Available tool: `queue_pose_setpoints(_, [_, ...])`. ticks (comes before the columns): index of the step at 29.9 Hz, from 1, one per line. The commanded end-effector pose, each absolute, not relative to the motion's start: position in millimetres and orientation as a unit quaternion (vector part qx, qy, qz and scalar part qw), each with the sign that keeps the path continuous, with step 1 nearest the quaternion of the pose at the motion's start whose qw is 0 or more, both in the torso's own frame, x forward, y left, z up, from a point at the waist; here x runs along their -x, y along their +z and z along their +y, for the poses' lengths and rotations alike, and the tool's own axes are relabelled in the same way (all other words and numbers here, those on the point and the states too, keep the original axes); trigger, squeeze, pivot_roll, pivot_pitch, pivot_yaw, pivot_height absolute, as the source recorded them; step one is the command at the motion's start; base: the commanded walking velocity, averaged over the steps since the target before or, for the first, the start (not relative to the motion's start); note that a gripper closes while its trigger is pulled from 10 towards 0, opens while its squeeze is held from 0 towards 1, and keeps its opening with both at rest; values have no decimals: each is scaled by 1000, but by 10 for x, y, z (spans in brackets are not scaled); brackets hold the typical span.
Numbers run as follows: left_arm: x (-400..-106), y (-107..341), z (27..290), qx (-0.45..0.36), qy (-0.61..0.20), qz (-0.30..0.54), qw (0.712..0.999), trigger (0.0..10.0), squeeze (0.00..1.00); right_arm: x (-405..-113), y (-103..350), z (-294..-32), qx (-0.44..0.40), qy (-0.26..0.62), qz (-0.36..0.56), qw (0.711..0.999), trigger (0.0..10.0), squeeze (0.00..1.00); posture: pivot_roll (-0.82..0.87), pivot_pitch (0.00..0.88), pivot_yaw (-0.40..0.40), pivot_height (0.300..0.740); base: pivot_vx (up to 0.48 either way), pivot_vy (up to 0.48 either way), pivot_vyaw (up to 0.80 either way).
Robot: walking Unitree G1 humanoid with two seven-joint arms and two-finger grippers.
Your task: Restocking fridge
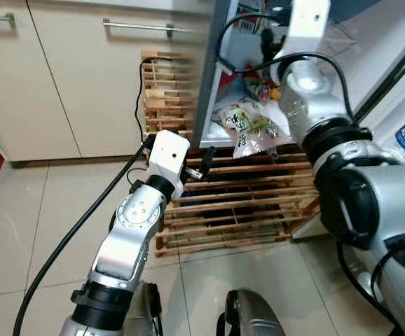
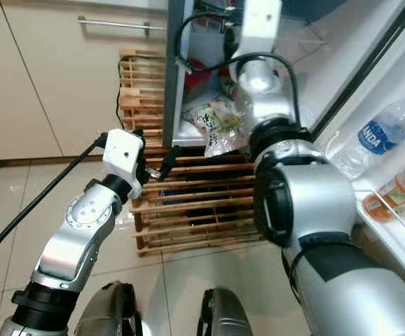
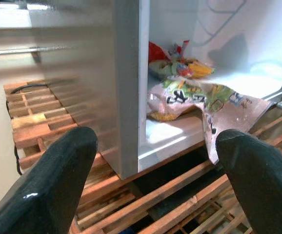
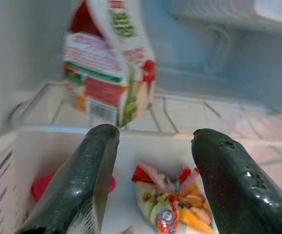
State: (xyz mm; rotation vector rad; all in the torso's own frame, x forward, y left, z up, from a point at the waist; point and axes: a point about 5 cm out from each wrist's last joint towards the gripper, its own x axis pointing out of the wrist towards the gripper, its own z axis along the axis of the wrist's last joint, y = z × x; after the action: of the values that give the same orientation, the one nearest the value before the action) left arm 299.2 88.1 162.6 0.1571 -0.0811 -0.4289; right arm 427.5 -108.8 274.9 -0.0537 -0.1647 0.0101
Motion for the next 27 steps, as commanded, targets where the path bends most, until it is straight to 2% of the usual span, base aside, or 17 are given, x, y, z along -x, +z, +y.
queue_pose_setpoints(1, [-3027, 1687, 811, -82, -228, -55, 969, 10000, 0, -4241, 2513, -1129, 52, -10, -75, 996, 10000, 0, -45, 0, -78, 675, 0, 0, 0])
queue_pose_setpoints(5, [-3037, 1690, 812, -82, -229, -56, 968, 10000, 0, -4227, 2435, -1134, 57, -15, -72, 996, 10000, 0, -45, 0, -78, 675, 0, 0, 0])
queue_pose_setpoints(7, [-3064, 1690, 804, -88, -240, -57, 965, 10000, 0, -4143, 2097, -1191, 63, -23, -60, 996, 10000, 0, -65, 0, -45, 675, 0, 0, 0])
queue_pose_setpoints(11, [-3078, 1693, 806, -89, -243, -57, 964, 10000, 0, -4097, 1949, -1212, 51, -22, -51, 997, 10000, 0, -72, 0, -35, 675, 0, 0, 0])
queue_pose_setpoints(12, [-3086, 1698, 803, -89, -244, -58, 964, 10000, 0, -4063, 1821, -1235, 5, -20, -30, 999, 10000, 0, -79, 0, -27, 675, 0, 0, 0])
queue_pose_setpoints(13, [-3086, 1698, 803, -89, -244, -58, 964, 10000, 0, -4063, 1821, -1235, 5, -20, -30, 999, 10000, 0, -79, 0, -27, 675, 0, 0, 0])
queue_pose_setpoints(16, [-3108, 1695, 795, -90, -249, -58, 963, 10000, 0, -3983, 1570, -1293, -118, -21, 12, 993, 10000, 0, -86, 0, -15, 675, 0, 0, 0])
queue_pose_setpoints(19, [-3120, 1683, 796, -92, -252, -58, 962, 10000, 0, -3954, 1488, -1323, -175, -26, 26, 984, 10000, 0, -85, 0, -10, 675, 0, 0, 0])
queue_pose_setpoints(24, [-3171, 1666, 839, -104, -242, -57, 963, 10000, 0, -3887, 1397, -1337, -166, -31, 21, 985, 10000, 0, -84, 0, -4, 675, 0, 0, 0])
queue_pose_setpoints(27, [-3215, 1634, 880, -106, -229, -50, 966, 10000, 0, -3822, 1331, -1377, -131, -35, 13, 991, 10000, 0, -98, 0, 4, 675, 0, 0, 0])
